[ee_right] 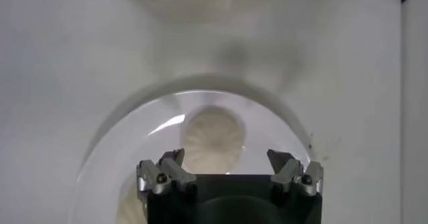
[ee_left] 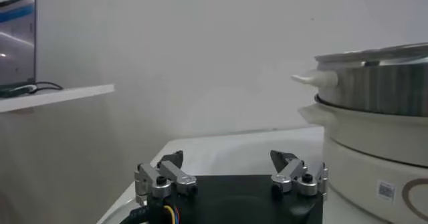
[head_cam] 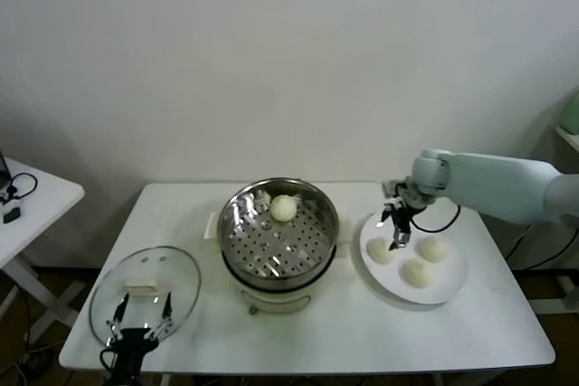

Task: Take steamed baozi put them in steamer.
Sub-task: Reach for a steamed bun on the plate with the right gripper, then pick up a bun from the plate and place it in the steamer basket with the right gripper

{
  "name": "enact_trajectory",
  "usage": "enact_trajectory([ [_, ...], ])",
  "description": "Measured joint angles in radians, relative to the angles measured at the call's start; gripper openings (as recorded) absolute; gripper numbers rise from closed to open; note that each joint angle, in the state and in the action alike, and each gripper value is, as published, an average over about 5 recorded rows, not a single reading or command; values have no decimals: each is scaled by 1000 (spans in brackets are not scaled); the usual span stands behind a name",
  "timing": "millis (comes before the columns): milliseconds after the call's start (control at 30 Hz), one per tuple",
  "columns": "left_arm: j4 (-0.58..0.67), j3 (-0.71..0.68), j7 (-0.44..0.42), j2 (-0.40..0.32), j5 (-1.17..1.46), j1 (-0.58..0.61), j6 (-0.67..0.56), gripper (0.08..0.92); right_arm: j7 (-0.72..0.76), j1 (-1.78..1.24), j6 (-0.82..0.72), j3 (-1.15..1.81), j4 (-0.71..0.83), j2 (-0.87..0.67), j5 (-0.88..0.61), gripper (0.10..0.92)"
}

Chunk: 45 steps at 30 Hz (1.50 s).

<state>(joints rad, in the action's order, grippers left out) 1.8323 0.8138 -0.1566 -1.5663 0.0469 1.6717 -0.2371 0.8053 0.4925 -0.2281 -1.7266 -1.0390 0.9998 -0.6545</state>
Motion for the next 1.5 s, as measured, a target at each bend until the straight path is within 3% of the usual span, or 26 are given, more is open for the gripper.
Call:
enact_trajectory([
  [600,-2,0,1,6,1,-1,-4,823,-14,-60,-47,31,20,22,36,791],
  [933,-4,1,1,9,2,-1,-7,823,-1,-58,-45,40,14,17,45,560],
  [1033,-3,4,1,9,3,-1,-8,823,10,-43,-40,37,2,8,44,531],
  [1500,22,7,1,5,-1,5,1,823,120,320,2,-93,-172,-10,-100,526],
])
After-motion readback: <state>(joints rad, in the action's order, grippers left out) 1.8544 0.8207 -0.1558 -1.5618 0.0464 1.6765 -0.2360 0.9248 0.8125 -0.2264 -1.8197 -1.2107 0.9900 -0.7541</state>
